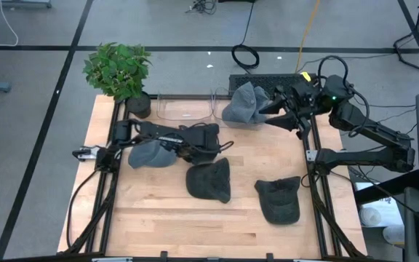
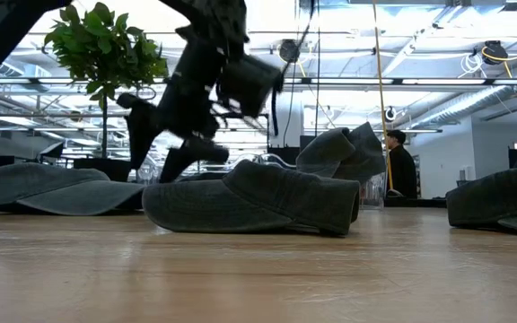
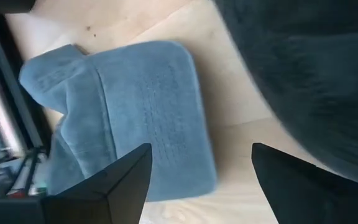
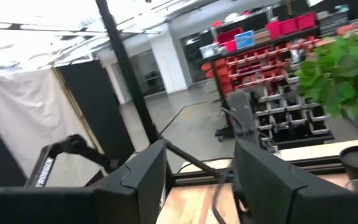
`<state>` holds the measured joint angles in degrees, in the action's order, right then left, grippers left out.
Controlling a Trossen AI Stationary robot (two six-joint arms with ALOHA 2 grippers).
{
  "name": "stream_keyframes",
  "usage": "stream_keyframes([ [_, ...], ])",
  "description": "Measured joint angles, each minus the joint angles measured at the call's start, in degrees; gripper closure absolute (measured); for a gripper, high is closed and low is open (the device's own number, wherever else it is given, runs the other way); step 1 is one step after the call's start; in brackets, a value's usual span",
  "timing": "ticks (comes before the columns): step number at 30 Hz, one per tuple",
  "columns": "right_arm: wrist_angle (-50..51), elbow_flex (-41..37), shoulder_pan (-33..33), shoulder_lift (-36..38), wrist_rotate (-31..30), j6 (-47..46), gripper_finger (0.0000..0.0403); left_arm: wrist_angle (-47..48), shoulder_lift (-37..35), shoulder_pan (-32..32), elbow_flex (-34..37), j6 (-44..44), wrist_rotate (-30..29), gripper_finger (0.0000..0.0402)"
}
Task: Pick & Place hat
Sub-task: Put the blue cap into the right transparent bin
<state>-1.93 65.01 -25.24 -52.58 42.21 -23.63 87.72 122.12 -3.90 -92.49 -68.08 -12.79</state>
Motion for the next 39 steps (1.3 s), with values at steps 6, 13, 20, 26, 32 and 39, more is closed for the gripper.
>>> stream_keyframes([
  [6, 0.0, 0.0, 0.58, 0.0, 1.12, 0.72, 0.022, 2.4, 2.48, -0.06, 0.04, -1.2, -4.21, 0.0117],
  [13, -0.07, 0.0, 0.62, 0.0, 4.2, 1.0, 0.022, 2.41, 4.47, -0.63, 0.02, -1.93, -6.45, 0.0117],
  [20, -0.19, -0.02, 0.62, 0.0, 4.81, 2.13, 0.022, 2.41, 6.06, -0.28, 0.0, -2.5, -7.33, 0.0118],
  [26, 0.0, -0.02, 0.62, 0.0, 4.85, 3.35, 0.022, 2.27, 5.65, 1.01, 0.02, -6.82, -7.84, 0.0177],
  [32, -0.04, -0.02, 0.62, 0.0, 6.01, 3.37, 0.022, 2.68, 5.71, 1.81, 0.02, -9.11, -8.13, 0.031],
  [39, -0.17, -0.02, 0.62, 0.0, 6.01, 3.58, 0.022, 3.15, 5.69, 2.99, 0.09, -10.53, -8.9, 0.0386],
])
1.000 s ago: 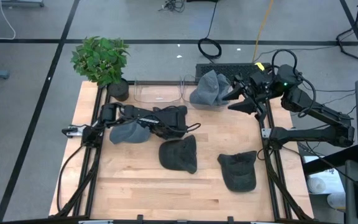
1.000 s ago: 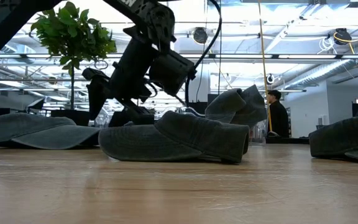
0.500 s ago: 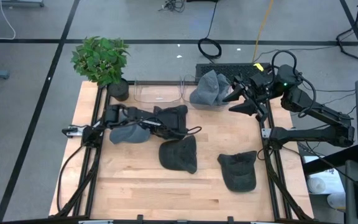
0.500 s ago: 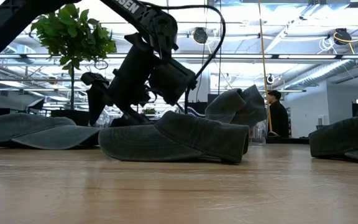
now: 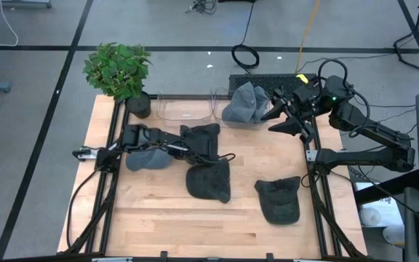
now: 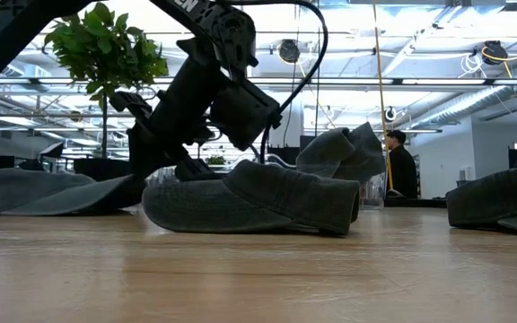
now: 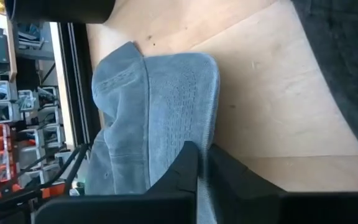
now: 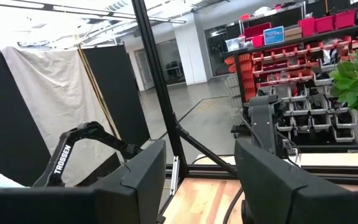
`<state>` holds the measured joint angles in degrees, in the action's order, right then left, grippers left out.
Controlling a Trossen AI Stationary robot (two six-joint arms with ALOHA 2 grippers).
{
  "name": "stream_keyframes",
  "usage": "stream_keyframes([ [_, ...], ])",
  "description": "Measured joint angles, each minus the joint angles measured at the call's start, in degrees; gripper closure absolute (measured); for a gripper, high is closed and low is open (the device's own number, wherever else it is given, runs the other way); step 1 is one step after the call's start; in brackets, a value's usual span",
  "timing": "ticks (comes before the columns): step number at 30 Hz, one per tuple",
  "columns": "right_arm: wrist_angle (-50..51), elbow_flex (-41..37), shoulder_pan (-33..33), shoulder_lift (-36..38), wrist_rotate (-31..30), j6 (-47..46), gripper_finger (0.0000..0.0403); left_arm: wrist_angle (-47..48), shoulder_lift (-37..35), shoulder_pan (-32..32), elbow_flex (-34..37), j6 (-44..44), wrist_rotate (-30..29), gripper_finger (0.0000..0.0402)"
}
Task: Pick & Place hat
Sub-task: Put the blue cap into the right transparent bin
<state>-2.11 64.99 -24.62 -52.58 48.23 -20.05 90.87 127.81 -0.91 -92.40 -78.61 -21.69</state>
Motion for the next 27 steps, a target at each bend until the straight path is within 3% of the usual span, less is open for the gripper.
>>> stream_keyframes([
  [5, -0.01, 0.0, 0.0, 0.0, 0.0, 0.0, 0.022, -0.28, 0.0, 1.0, -0.35, 0.07, 1.18, 0.0391],
  [13, 0.0, -0.01, 0.0, 0.0, 0.0, -4.03, 0.022, -0.96, -4.63, 5.54, -7.09, -2.0, 2.22, 0.0391],
  [20, 0.15, -0.02, 0.0, 0.19, 0.04, -8.73, 0.022, -1.54, -12.56, 7.43, -9.32, -1.02, 1.5, 0.0393],
  [27, 0.41, -0.02, 0.0, 0.24, 0.07, -20.28, 0.022, -1.31, -22.08, 9.26, -9.4, 4.83, 0.39, 0.0394],
])
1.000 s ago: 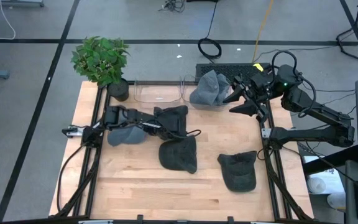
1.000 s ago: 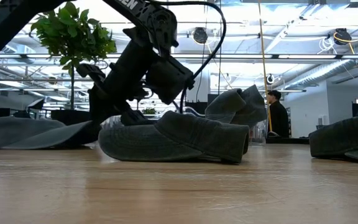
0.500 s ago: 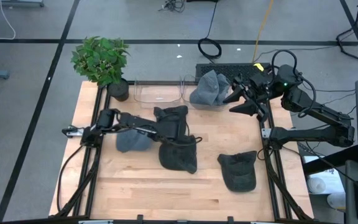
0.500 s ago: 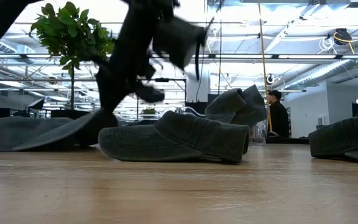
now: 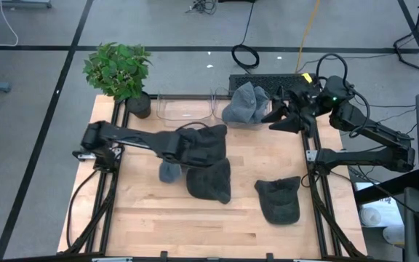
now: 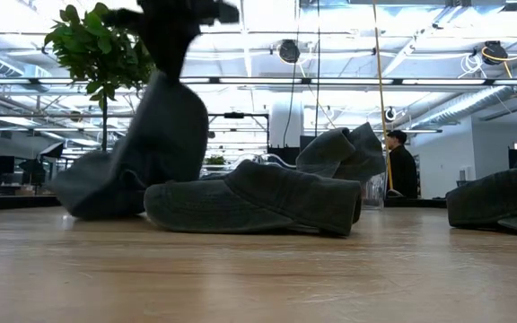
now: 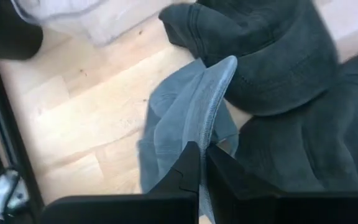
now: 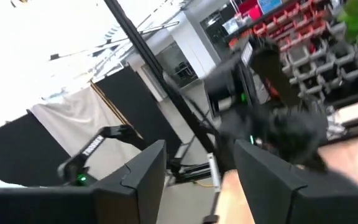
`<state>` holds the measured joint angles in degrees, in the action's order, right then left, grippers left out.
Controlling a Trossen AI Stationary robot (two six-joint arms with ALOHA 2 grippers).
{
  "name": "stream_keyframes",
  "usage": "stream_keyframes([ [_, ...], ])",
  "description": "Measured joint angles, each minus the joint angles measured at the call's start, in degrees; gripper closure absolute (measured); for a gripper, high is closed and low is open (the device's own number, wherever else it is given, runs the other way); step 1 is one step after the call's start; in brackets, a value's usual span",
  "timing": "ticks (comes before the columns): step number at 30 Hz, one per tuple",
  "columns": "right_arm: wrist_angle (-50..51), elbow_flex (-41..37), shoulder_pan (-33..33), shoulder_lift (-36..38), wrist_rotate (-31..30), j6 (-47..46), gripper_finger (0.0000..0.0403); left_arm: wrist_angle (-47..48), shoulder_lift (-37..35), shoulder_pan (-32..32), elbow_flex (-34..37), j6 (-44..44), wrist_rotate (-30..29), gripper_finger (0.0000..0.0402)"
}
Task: Pick & Place hat
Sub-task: Put the blue cap into the right transparent bin
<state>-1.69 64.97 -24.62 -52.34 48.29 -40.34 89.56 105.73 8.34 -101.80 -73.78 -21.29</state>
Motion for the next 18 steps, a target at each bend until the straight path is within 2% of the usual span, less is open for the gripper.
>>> stream_keyframes([
  [8, 0.15, -0.14, 0.0, 0.0, -0.31, -9.82, 0.022, 0.33, -10.55, 1.3, 0.0, 10.16, -4.56, 0.0394],
  [18, -0.04, -5.31, -0.02, 0.55, -3.78, -17.28, 0.022, 0.37, -19.02, 2.3, 0.0, 31.78, -8.38, 0.0394],
])
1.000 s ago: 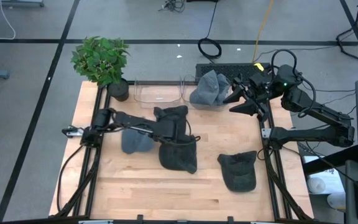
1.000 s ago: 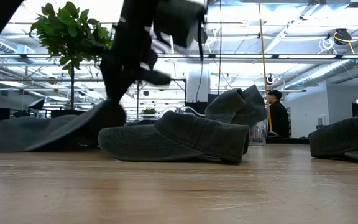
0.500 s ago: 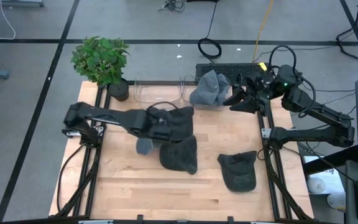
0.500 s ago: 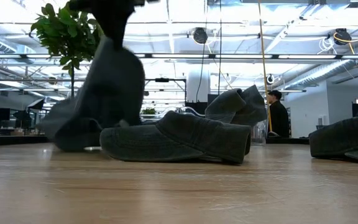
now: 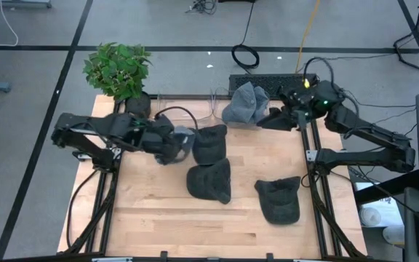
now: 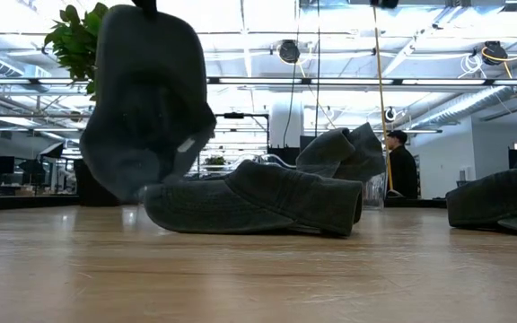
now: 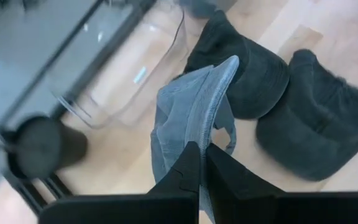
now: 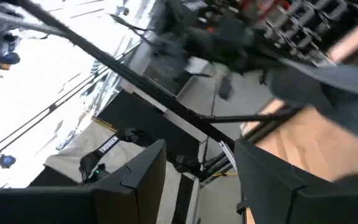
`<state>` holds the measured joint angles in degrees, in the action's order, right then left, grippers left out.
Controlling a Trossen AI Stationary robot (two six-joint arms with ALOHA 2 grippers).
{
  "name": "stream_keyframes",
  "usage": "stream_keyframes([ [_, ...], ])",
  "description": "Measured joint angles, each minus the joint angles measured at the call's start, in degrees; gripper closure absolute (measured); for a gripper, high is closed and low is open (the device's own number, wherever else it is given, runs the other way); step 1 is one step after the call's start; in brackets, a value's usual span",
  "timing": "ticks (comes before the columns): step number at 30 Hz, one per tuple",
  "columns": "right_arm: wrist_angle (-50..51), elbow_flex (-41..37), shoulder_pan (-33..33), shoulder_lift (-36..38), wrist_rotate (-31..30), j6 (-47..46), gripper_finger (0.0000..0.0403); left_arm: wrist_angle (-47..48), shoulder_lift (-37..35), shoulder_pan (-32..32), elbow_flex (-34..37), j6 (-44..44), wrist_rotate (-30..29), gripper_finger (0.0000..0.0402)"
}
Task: Pick & Place hat
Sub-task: Put the blue cap into the right transparent bin
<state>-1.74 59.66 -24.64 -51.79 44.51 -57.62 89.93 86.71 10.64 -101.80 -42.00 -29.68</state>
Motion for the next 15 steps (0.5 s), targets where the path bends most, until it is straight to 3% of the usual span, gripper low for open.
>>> stream_keyframes([
  [9, -0.89, -11.56, 0.02, 0.02, -4.75, -6.37, 0.022, 0.08, -5.27, 1.49, 0.0, 16.52, -1.77, 0.0394],
  [15, -15.22, -22.69, 0.0, -0.01, -5.99, -12.07, 0.022, 0.11, -6.15, 4.72, -3.44, 27.54, -6.05, 0.0394],
])
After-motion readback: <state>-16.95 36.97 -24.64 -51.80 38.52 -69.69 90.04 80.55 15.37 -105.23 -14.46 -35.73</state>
